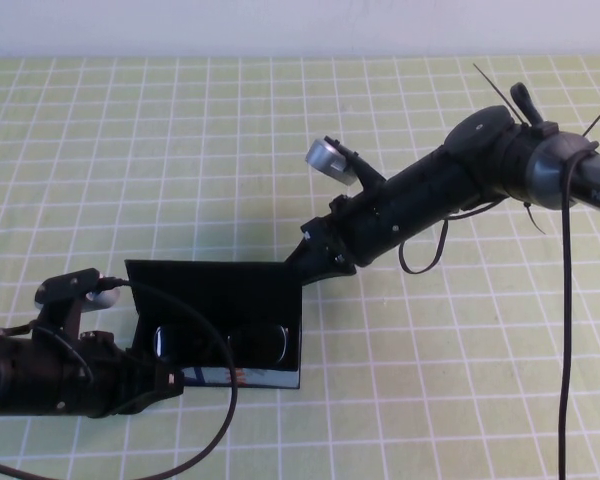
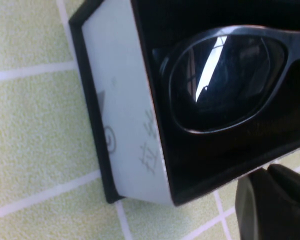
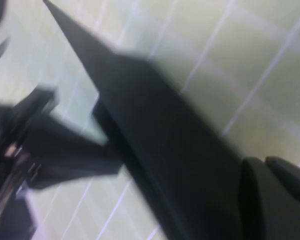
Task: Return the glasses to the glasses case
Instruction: Close the glasses case
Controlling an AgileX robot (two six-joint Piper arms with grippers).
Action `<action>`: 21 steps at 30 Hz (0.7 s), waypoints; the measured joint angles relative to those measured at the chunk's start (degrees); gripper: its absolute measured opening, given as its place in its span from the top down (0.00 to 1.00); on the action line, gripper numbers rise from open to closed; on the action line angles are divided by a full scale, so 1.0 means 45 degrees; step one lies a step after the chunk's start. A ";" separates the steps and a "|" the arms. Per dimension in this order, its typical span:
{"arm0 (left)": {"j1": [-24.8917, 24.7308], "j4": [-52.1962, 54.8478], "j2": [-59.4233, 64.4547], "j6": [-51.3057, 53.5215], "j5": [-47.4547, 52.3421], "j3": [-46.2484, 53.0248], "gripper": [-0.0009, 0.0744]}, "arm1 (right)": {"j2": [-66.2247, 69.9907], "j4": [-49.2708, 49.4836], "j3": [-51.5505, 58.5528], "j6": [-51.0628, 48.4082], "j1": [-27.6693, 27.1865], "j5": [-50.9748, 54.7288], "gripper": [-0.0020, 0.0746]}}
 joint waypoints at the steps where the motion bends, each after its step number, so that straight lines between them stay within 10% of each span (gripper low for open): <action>1: 0.0000 0.0000 0.0000 0.0000 0.0000 0.0000 0.99 | 0.0000 0.0000 0.0000 0.0000 0.0018 0.0309 1.00; 21: 0.0004 0.3091 -0.2903 -0.2994 0.1056 0.0000 0.99 | -0.0484 -0.3727 -0.0112 0.2608 0.2289 0.0519 1.00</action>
